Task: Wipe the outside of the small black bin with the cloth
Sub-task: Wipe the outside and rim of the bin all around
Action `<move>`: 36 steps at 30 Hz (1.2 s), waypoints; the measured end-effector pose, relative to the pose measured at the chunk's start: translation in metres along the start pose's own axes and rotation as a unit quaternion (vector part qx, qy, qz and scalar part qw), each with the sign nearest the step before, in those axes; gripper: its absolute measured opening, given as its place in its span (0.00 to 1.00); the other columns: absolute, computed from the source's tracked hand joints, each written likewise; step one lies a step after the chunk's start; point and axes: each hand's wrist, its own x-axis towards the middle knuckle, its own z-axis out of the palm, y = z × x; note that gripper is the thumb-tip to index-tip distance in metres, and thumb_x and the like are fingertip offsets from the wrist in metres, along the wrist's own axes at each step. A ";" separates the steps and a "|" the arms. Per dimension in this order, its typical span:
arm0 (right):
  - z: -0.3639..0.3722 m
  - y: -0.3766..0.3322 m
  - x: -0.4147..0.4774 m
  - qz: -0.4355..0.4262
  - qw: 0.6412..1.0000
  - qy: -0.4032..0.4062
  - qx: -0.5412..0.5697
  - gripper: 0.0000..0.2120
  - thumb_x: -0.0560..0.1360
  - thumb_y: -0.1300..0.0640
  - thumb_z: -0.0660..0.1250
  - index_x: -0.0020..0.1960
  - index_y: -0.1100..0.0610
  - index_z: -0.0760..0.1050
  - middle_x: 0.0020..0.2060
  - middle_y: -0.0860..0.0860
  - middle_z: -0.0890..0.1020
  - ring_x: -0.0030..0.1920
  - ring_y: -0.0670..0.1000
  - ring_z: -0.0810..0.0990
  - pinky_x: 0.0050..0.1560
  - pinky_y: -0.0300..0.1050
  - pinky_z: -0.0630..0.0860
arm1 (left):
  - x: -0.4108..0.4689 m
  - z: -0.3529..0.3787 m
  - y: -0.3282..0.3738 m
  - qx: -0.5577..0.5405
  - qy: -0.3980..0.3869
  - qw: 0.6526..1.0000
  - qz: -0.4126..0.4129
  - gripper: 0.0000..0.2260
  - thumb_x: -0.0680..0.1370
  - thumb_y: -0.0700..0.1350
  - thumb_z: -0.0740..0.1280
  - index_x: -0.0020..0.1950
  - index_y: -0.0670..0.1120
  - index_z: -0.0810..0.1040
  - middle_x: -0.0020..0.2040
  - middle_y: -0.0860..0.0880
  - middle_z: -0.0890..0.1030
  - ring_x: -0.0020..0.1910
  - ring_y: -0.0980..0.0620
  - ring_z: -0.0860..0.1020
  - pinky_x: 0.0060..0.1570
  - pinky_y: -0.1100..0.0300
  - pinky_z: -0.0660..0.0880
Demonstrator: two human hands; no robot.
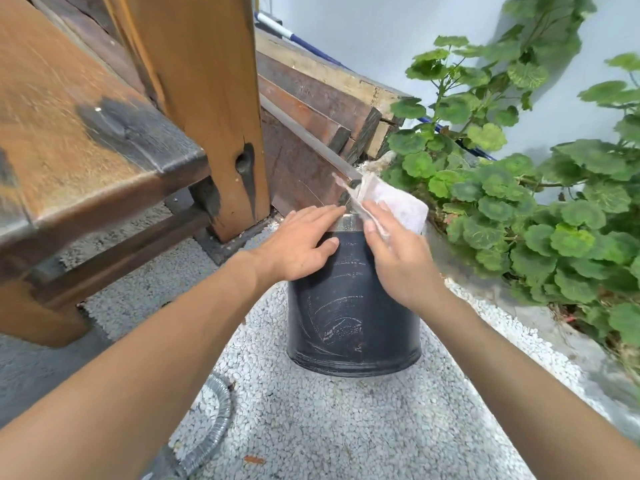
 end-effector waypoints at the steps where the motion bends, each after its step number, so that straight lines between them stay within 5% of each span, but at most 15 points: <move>1: 0.010 0.006 0.001 -0.017 0.997 -0.039 -0.058 0.23 0.85 0.49 0.56 0.80 0.50 0.63 0.78 0.46 0.64 0.79 0.45 0.56 0.75 0.31 0.48 | -0.001 0.000 0.002 -0.005 -0.002 1.000 -0.003 0.29 0.81 0.54 0.55 0.81 0.50 0.55 0.81 0.49 0.58 0.79 0.45 0.55 0.75 0.41 0.53; 4: 0.026 0.020 -0.003 -0.082 0.985 -0.048 -0.143 0.26 0.85 0.57 0.59 0.81 0.59 0.56 0.81 0.55 0.58 0.82 0.54 0.50 0.80 0.55 0.49 | -0.002 -0.003 0.006 -0.017 -0.004 1.000 -0.012 0.26 0.82 0.50 0.58 0.80 0.50 0.56 0.80 0.50 0.59 0.79 0.46 0.56 0.75 0.41 0.52; 6: 0.029 0.026 -0.006 -0.104 0.983 -0.027 -0.151 0.27 0.84 0.58 0.61 0.80 0.62 0.58 0.80 0.57 0.60 0.81 0.55 0.51 0.79 0.58 0.52 | -0.002 -0.005 0.007 -0.023 -0.008 1.000 -0.017 0.26 0.83 0.48 0.58 0.80 0.49 0.57 0.80 0.50 0.60 0.79 0.46 0.56 0.75 0.42 0.52; 16: 0.046 0.049 -0.045 -0.112 0.972 -0.094 -0.186 0.26 0.85 0.55 0.57 0.81 0.55 0.56 0.81 0.51 0.55 0.79 0.44 0.41 0.79 0.45 0.38 | 0.006 -0.010 0.004 -0.028 -0.007 1.000 0.005 0.26 0.82 0.46 0.59 0.80 0.48 0.59 0.79 0.49 0.62 0.77 0.48 0.59 0.74 0.43 0.56; 24: 0.058 0.059 -0.080 -0.099 0.974 -0.102 -0.176 0.25 0.84 0.51 0.54 0.80 0.54 0.57 0.78 0.45 0.54 0.80 0.45 0.44 0.78 0.41 0.35 | 0.006 -0.005 0.001 -0.019 -0.006 1.000 -0.005 0.24 0.84 0.49 0.55 0.80 0.50 0.57 0.79 0.51 0.61 0.78 0.49 0.58 0.75 0.41 0.55; 36: 0.067 0.078 -0.155 -0.070 0.965 -0.187 -0.169 0.28 0.85 0.44 0.47 0.82 0.53 0.56 0.80 0.49 0.56 0.81 0.45 0.44 0.79 0.45 0.39 | 0.007 -0.002 0.000 -0.017 0.002 1.000 0.002 0.23 0.85 0.52 0.52 0.80 0.50 0.58 0.78 0.50 0.63 0.77 0.49 0.60 0.74 0.43 0.57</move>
